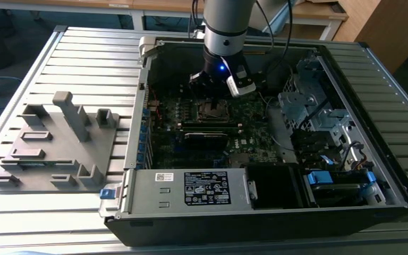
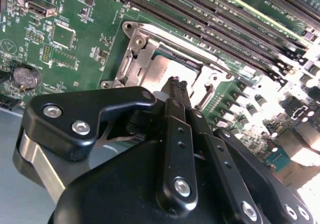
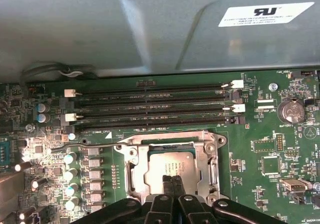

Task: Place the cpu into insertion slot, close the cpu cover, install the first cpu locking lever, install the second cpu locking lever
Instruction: 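Close the cpu cover, then install the first cpu locking lever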

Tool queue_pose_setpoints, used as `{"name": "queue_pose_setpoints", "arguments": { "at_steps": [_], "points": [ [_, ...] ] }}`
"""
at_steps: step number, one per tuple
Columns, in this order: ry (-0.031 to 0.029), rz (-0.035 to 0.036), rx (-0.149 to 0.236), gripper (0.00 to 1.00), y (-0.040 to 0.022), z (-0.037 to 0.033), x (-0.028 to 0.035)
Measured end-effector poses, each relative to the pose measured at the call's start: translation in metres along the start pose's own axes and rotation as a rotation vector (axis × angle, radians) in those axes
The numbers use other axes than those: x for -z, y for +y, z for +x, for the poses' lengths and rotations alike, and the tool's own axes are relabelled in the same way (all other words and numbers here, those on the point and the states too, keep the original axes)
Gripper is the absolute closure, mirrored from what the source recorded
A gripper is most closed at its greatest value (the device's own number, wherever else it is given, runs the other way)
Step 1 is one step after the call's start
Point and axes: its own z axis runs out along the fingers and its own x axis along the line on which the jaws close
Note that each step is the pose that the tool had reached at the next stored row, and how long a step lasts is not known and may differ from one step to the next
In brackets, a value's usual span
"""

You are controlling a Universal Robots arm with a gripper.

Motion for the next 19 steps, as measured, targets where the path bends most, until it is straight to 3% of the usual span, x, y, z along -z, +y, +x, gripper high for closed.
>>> {"name": "queue_pose_setpoints", "arguments": {
  "at_steps": [19],
  "points": [
    [-0.0001, -0.0003, 0.000, 0.90, 0.0001, -0.0011, 0.0026]
  ]
}}
